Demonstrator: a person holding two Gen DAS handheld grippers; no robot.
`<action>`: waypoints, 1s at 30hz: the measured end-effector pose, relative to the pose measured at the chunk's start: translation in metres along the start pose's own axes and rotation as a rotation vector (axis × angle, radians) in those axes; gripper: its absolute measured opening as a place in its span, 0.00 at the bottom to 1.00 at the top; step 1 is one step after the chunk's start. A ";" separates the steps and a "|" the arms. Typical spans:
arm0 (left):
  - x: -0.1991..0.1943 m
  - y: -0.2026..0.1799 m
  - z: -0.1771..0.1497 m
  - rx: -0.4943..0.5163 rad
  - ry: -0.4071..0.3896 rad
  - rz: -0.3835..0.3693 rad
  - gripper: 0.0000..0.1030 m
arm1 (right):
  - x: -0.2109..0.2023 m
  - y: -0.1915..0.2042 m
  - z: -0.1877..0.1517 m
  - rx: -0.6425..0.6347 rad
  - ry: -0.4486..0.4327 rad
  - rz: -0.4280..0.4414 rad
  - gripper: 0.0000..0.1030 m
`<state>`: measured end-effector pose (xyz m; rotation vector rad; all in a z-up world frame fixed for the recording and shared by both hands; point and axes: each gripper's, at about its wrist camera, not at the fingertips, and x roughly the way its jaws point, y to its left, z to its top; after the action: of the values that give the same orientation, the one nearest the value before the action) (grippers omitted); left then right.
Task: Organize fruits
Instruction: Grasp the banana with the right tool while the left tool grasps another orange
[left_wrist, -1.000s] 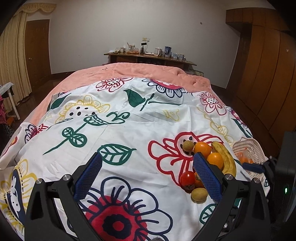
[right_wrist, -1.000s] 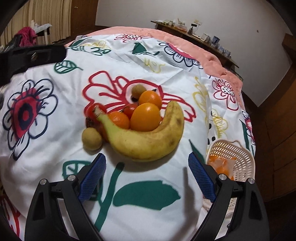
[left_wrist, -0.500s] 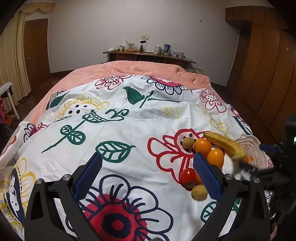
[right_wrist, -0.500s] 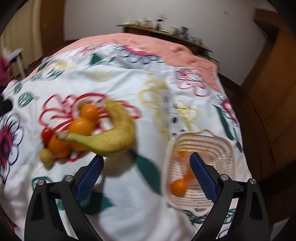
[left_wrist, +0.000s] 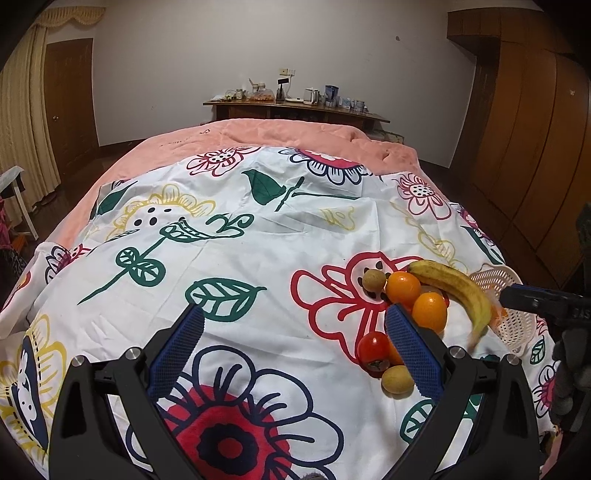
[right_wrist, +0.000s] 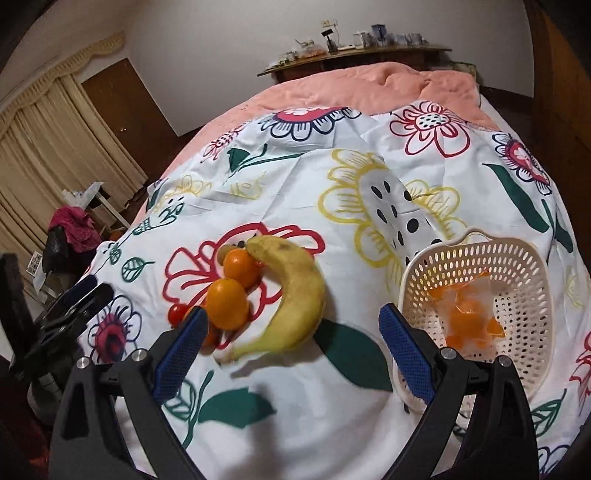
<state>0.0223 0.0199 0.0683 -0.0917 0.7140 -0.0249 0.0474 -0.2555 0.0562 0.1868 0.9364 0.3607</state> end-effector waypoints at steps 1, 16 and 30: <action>0.000 0.000 0.000 0.000 0.000 0.000 0.97 | 0.005 0.000 0.002 0.000 0.005 -0.010 0.90; 0.008 0.001 -0.003 0.006 0.025 -0.021 0.97 | 0.061 0.027 0.017 -0.132 0.109 -0.201 0.67; 0.029 -0.023 0.002 0.075 0.079 -0.085 0.97 | 0.049 0.017 0.011 -0.070 0.083 -0.141 0.33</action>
<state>0.0454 -0.0045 0.0534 -0.0494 0.7872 -0.1368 0.0790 -0.2208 0.0307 0.0413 1.0115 0.2718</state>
